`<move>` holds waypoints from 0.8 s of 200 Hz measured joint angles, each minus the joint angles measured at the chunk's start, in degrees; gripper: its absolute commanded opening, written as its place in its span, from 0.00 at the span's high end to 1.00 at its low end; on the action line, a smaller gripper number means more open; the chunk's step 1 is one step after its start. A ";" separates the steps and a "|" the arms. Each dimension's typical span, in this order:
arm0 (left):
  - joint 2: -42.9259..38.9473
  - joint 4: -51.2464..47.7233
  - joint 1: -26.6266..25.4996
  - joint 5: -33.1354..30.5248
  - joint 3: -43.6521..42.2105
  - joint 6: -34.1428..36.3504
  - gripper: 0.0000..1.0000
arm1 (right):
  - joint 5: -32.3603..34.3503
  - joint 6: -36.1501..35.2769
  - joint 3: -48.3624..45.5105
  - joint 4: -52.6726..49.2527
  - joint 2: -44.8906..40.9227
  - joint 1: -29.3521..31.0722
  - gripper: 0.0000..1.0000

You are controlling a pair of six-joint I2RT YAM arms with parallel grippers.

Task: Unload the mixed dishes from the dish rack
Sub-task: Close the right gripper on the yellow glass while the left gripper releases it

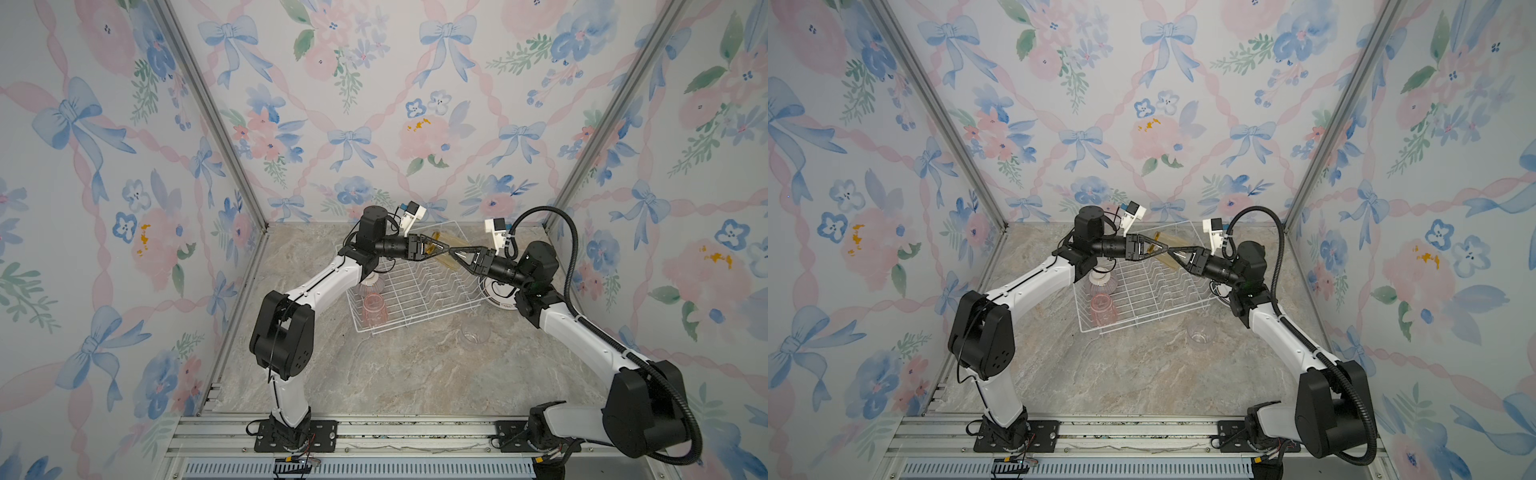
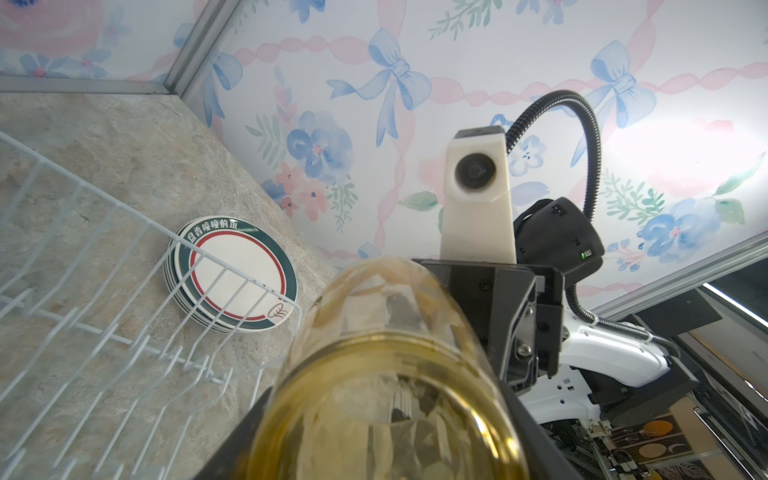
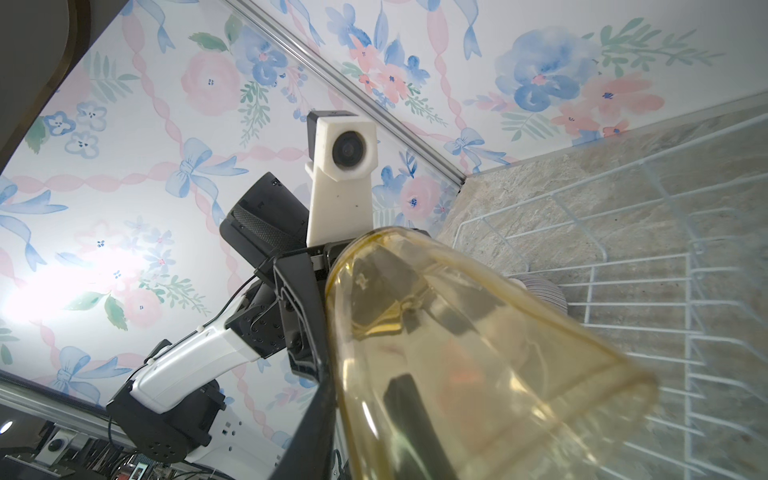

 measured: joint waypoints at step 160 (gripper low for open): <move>-6.80 0.61 3.26 -7.43 -7.23 2.19 0.20 | 4.87 -20.57 10.82 -31.76 -4.15 1.64 1.00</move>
